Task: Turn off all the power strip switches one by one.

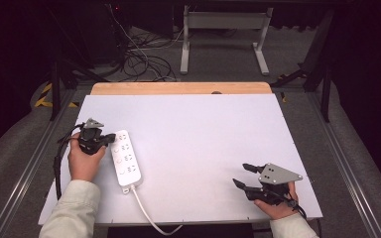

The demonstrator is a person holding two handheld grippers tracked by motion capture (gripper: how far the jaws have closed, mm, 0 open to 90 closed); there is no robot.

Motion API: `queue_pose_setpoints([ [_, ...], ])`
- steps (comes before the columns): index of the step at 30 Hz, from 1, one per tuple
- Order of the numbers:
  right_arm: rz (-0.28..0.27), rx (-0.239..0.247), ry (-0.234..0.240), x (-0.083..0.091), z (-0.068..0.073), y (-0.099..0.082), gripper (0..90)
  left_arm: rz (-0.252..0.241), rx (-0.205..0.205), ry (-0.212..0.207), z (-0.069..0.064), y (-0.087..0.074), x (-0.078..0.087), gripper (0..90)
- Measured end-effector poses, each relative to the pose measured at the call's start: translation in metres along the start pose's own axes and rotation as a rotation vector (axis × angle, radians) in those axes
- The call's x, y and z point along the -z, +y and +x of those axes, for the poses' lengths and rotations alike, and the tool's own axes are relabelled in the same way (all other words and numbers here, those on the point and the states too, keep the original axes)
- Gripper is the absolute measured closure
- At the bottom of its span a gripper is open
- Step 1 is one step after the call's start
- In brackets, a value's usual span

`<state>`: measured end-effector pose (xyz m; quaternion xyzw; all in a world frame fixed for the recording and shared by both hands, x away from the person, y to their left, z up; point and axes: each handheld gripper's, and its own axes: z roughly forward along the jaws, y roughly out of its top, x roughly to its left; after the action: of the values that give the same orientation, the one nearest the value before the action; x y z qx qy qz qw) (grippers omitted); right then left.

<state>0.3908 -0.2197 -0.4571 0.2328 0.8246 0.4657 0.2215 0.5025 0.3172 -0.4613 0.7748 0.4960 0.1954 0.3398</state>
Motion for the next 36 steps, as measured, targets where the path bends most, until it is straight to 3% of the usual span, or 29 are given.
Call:
queue_pose_setpoints([
  [5, 0.002, 0.003, 0.000, -0.0002, 0.0003, 0.0001, 41.0, -0.005, -0.001, -0.016, -0.0022, -0.0005, -0.0010, 90.0],
  [9, 0.002, 0.000, 0.002, -0.0006, 0.0004, 0.0000, 41.0, -0.006, -0.008, 0.011, -0.0062, 0.0005, -0.0027, 90.0],
  [13, 0.001, 0.002, 0.001, 0.0001, 0.0007, 0.0000, 41.0, -0.010, -0.004, 0.010, -0.0056, 0.0000, -0.0028, 90.0],
  [21, 0.001, 0.003, 0.005, -0.0001, 0.0005, -0.0002, 41.0, -0.023, 0.026, 0.000, -0.0048, -0.0018, -0.0029, 90.0],
  [33, 0.003, 0.004, 0.009, -0.0005, 0.0011, -0.0006, 41.0, -0.036, 0.044, -0.026, -0.0006, -0.0040, -0.0031, 90.0],
  [36, 0.003, 0.005, 0.011, -0.0009, 0.0010, -0.0005, 41.0, -0.035, 0.043, -0.016, -0.0001, -0.0050, -0.0037, 90.0],
])
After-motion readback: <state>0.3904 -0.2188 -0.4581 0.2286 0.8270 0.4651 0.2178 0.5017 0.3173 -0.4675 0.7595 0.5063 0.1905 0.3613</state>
